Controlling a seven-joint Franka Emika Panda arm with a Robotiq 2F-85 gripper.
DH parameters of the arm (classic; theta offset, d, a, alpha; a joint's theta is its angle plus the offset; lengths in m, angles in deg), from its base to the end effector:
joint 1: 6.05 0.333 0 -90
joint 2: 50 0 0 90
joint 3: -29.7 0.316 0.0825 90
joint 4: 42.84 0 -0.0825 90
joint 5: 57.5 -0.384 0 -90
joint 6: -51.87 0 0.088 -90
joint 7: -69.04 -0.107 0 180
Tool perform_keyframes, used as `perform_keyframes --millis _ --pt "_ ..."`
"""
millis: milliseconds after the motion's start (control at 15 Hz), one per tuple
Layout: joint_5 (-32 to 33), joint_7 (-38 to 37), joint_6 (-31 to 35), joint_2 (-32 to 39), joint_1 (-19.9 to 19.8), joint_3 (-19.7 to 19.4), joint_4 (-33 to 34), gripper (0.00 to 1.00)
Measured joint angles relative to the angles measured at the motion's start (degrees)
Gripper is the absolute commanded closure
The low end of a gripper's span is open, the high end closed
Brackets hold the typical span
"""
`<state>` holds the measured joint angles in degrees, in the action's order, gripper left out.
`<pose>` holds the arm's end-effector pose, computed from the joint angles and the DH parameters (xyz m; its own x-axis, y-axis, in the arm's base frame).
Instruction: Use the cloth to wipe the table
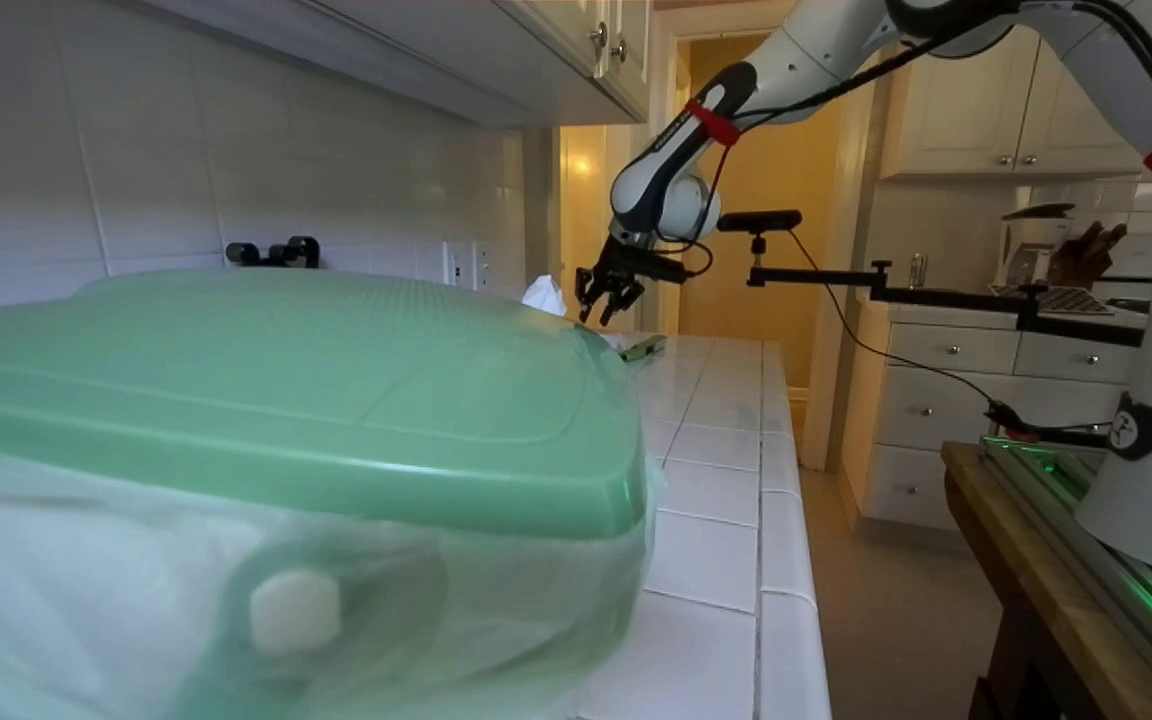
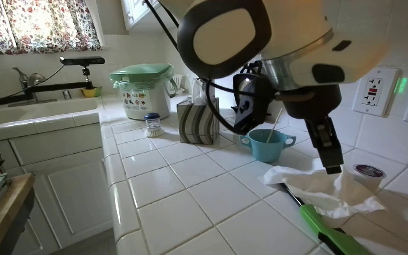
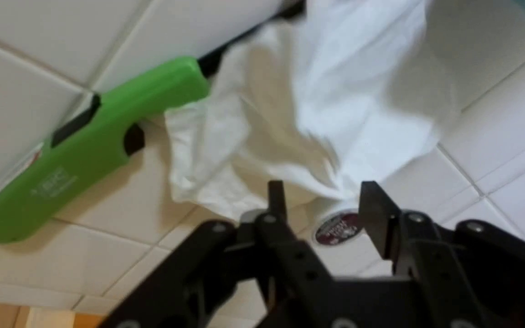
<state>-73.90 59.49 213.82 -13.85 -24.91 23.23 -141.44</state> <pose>0.6405 -0.3063 0.2746 0.5830 -0.6954 0.4202 -0.6833 -0.6994 -0.2095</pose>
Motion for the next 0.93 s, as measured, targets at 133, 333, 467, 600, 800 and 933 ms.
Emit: perform_keyframes --millis 133,333,467,600,800,933 --pt "1.0 0.9 0.1 -2.9 0.6 -0.2 -1.5 0.06" --pt "3.6 1.1 -0.9 -9.3 2.4 -1.0 -7.4 0.00" --pt "5.9 1.2 -2.8 -14.1 4.0 -1.8 -12.9 0.00" --pt "9.0 1.2 -3.9 -18.9 5.9 -2.6 -18.6 0.00" --pt "14.9 1.1 -6.4 -26.2 8.8 -3.6 -25.1 0.00" --pt "16.1 1.2 -12.1 -31.2 10.3 -2.9 -27.2 0.00"
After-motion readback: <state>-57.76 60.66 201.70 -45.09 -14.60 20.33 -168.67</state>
